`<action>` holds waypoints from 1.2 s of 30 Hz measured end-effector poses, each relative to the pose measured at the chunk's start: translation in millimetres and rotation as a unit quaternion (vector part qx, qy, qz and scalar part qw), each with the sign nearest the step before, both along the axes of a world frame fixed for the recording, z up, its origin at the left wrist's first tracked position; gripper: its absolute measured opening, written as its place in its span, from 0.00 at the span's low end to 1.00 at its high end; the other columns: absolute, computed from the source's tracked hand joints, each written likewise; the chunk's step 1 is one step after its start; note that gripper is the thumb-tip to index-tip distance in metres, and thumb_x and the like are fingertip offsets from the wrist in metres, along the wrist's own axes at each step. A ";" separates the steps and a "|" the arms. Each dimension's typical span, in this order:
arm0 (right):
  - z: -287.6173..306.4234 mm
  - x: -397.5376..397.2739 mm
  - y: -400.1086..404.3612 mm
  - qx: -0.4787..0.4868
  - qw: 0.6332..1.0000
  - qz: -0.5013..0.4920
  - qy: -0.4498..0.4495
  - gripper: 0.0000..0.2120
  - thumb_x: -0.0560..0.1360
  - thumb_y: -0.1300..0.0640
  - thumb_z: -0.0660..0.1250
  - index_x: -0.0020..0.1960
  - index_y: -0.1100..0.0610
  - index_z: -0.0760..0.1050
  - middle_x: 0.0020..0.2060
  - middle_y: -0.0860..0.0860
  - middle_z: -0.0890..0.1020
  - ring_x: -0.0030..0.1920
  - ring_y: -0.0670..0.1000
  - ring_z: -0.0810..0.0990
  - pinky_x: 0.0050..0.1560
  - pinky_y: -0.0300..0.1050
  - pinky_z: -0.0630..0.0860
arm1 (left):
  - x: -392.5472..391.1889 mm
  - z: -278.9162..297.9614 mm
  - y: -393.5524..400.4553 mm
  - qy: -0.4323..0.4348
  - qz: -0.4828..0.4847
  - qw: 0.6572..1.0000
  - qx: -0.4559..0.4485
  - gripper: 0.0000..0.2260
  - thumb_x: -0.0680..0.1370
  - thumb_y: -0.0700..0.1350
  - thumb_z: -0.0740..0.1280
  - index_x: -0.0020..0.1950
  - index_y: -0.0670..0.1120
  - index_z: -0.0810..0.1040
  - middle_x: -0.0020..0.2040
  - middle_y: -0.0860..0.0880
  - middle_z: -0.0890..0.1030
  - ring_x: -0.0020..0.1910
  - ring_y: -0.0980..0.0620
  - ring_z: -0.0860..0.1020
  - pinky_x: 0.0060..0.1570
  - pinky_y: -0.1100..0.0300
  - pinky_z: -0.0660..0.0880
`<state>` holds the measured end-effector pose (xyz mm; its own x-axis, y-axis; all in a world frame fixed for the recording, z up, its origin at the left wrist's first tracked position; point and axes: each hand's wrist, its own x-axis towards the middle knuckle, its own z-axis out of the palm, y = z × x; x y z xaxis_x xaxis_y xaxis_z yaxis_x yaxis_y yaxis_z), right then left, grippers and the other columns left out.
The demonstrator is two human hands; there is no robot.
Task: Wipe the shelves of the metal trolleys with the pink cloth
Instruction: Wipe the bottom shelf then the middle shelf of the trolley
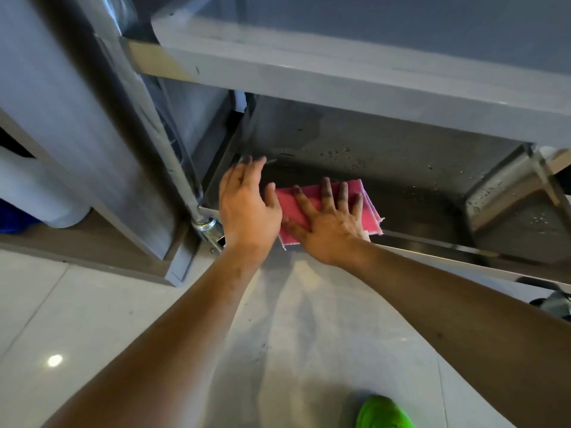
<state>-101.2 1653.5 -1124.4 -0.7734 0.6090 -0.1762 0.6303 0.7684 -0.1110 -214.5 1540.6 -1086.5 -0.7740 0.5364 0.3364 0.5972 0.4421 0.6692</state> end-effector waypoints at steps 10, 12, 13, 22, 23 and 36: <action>-0.7 -79.5 2.6 -0.029 1.000 0.012 -0.001 0.36 0.72 0.23 0.35 0.78 0.31 0.35 0.81 0.53 0.34 0.78 0.67 0.30 0.73 0.71 0.28 | -22.0 -20.7 -20.4 0.005 0.019 0.999 0.038 0.20 0.79 0.39 0.66 0.71 0.49 0.74 0.67 0.46 0.76 0.69 0.45 0.69 0.66 0.43 0.73; -1.1 -93.3 4.7 -0.021 1.000 0.010 -0.006 0.35 0.75 0.24 0.39 0.79 0.32 0.36 0.81 0.53 0.33 0.78 0.66 0.30 0.72 0.71 0.28 | -21.4 -26.4 -21.0 0.010 0.025 0.997 0.067 0.19 0.80 0.39 0.66 0.70 0.49 0.75 0.67 0.47 0.76 0.68 0.45 0.70 0.64 0.43 0.74; -0.4 -99.5 5.5 -0.017 1.000 0.006 -0.008 0.35 0.76 0.25 0.40 0.79 0.32 0.37 0.81 0.53 0.34 0.79 0.66 0.30 0.72 0.71 0.28 | -20.1 -28.5 -21.8 0.015 0.027 0.996 0.081 0.18 0.80 0.40 0.65 0.70 0.49 0.75 0.66 0.47 0.77 0.67 0.45 0.71 0.64 0.45 0.74; 8.9 -123.0 20.9 0.023 0.999 0.029 -0.015 0.39 0.76 0.24 0.46 0.81 0.36 0.39 0.83 0.52 0.39 0.81 0.61 0.33 0.74 0.73 0.32 | -16.5 -43.0 -33.4 0.035 0.029 0.996 0.071 0.14 0.82 0.43 0.63 0.67 0.50 0.77 0.63 0.48 0.78 0.62 0.49 0.75 0.58 0.58 0.75; 9.1 -125.1 23.1 0.033 0.999 0.039 -0.007 0.39 0.77 0.25 0.47 0.82 0.38 0.40 0.83 0.53 0.40 0.81 0.60 0.34 0.75 0.73 0.34 | -15.0 -46.0 -38.1 0.049 0.023 0.996 0.069 0.13 0.82 0.43 0.64 0.66 0.49 0.77 0.62 0.49 0.79 0.61 0.50 0.75 0.58 0.60 0.75; 9.7 -131.4 75.9 0.047 0.957 0.284 -0.015 0.28 0.84 0.38 0.44 0.80 0.36 0.36 0.81 0.40 0.39 0.82 0.53 0.39 0.77 0.71 0.47 | -20.6 -53.3 -34.2 0.115 -0.002 0.993 0.042 0.18 0.78 0.41 0.69 0.68 0.49 0.76 0.63 0.47 0.79 0.63 0.46 0.75 0.61 0.48 0.77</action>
<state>-232.6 1729.4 -1114.7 -0.9800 0.1048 -0.1689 0.1086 0.9940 -0.0132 -235.1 1506.4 -1139.8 -0.6701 0.5014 0.5473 0.7396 0.3884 0.5497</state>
